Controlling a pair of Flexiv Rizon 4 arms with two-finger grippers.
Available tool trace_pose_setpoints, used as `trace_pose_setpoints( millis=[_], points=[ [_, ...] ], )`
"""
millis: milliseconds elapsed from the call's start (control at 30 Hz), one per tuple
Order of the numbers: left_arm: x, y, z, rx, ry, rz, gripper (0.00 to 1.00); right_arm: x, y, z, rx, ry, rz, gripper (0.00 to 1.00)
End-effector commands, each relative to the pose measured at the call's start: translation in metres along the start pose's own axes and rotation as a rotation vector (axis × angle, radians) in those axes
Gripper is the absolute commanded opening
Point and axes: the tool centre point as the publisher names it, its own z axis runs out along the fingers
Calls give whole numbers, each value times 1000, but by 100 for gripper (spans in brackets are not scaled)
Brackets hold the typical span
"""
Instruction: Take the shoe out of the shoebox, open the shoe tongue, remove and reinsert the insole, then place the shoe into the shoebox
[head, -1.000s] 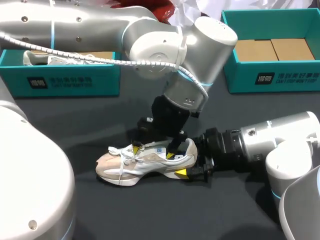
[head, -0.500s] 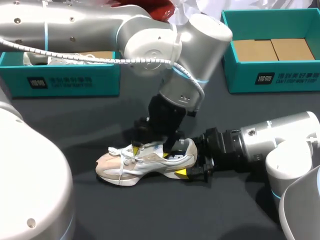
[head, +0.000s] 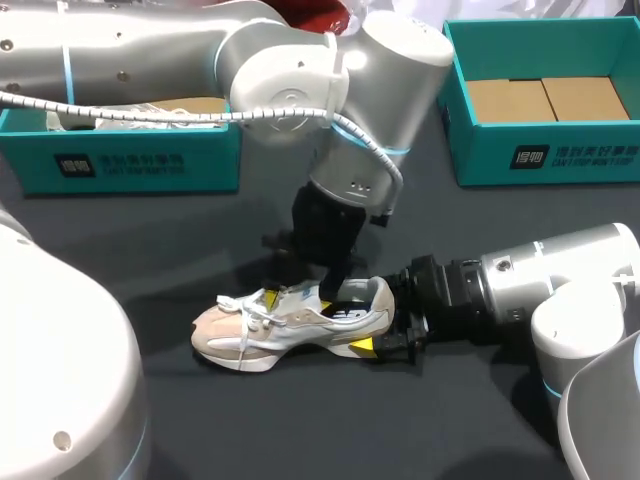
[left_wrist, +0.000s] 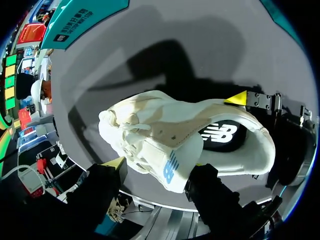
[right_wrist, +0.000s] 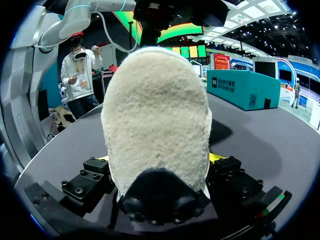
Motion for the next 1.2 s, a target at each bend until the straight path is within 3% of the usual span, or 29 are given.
trace_pose_setpoints(
  millis=[33, 367, 533, 733, 833, 1200],
  points=[
    [-5, 1, -2, 10, 7, 1, 54, 0, 0, 2, 3, -2, 1, 0],
    [-12, 1, -8, 53, 15, 49, 41, 0, 0, 2, 3, -2, 1, 0],
    [-18, 1, -12, 75, 18, 59, 22, 0, 0, 2, 3, -2, 1, 0],
    [-27, 3, -12, 91, 22, 70, 11, 0, 0, 2, 3, -2, 1, 0],
    [-33, 5, -10, 109, 54, 66, 0, 0, 0, 2, 3, -2, 1, 0],
    [-76, 8, -1, 105, 328, 8, 0, 0, 0, 2, 3, -2, 1, 0]
  ],
)
